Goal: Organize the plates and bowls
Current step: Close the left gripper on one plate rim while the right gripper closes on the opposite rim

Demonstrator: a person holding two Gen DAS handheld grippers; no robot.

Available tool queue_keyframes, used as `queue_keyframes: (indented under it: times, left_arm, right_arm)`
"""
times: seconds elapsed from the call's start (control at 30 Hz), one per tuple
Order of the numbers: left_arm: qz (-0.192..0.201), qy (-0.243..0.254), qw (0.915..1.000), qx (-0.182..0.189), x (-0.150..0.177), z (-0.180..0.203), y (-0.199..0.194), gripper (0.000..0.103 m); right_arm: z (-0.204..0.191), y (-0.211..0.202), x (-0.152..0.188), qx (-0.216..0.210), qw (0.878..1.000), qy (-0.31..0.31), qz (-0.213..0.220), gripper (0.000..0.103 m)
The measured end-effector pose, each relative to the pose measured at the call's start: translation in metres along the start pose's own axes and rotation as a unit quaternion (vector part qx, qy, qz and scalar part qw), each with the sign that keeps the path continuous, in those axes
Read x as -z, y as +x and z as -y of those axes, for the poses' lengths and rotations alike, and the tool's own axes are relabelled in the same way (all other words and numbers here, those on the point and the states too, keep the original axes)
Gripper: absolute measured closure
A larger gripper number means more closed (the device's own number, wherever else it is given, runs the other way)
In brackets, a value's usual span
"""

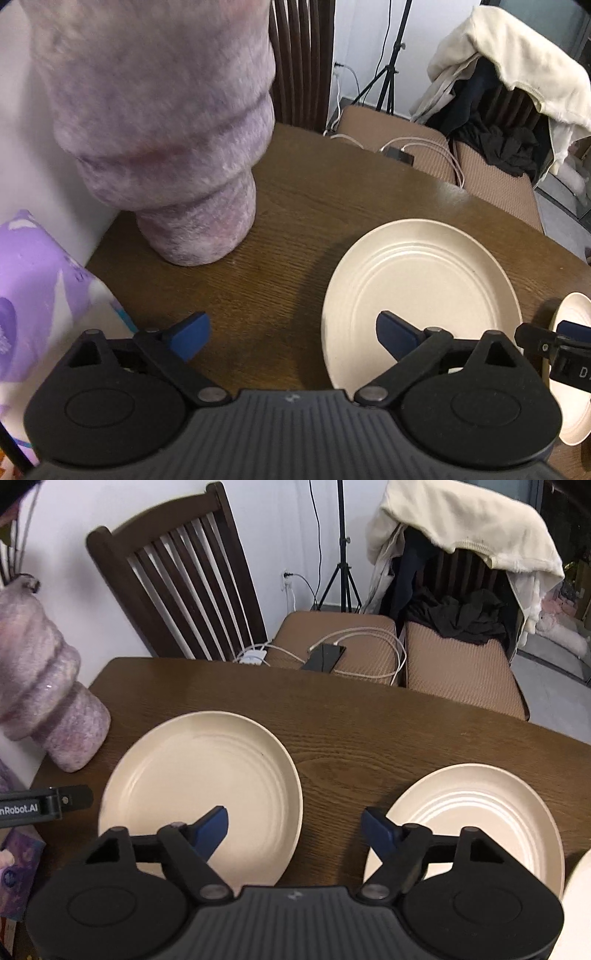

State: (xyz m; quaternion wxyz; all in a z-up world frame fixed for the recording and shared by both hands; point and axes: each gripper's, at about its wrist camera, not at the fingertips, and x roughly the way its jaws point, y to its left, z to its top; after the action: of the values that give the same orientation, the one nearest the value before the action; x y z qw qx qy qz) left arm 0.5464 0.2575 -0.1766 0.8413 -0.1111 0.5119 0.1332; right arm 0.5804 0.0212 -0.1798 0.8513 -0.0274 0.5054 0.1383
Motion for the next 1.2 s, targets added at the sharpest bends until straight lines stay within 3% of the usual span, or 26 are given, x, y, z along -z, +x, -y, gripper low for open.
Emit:
queue_keyframes:
  times: [0.17, 0.23, 0.37, 0.6, 0.7, 0.77, 1.03, 1.2]
  left_arm:
    - [-0.029, -0.005, 0.9996, 0.003, 0.001, 0.001, 0.022, 0.025]
    - [-0.033, -0.005, 0.9994, 0.004, 0.001, 0.002, 0.028, 0.027]
    - [-0.045, -0.008, 0.9989, 0.010, 0.003, 0.002, 0.036, 0.037]
    - [-0.045, -0.008, 0.9988, 0.019, 0.004, 0.002, 0.038, 0.049]
    - [-0.046, -0.007, 0.9985, 0.029, 0.005, 0.002, 0.036, 0.063]
    - [-0.048, -0.008, 0.9980, 0.040, 0.003, -0.001, 0.036, 0.074]
    - [-0.046, -0.013, 0.9971, 0.059, 0.005, 0.001, 0.035, 0.083]
    - [-0.046, -0.015, 0.9968, 0.063, 0.005, 0.000, 0.035, 0.085]
  right_arm:
    - [0.006, 0.020, 0.001, 0.001, 1.000, 0.013, -0.013, 0.033]
    - [0.007, 0.025, 0.001, 0.000, 1.000, 0.013, -0.016, 0.035]
    - [0.008, 0.036, 0.004, -0.002, 0.999, 0.014, -0.030, 0.048]
    - [0.012, 0.043, 0.007, -0.003, 0.999, 0.020, -0.036, 0.055]
    - [0.011, 0.043, 0.007, -0.007, 0.999, 0.014, -0.036, 0.060]
    - [0.011, 0.042, 0.007, -0.017, 0.999, 0.017, -0.037, 0.069]
    - [0.006, 0.042, 0.005, -0.035, 0.999, 0.017, -0.038, 0.089]
    - [0.007, 0.042, 0.005, -0.035, 0.999, 0.020, -0.034, 0.089]
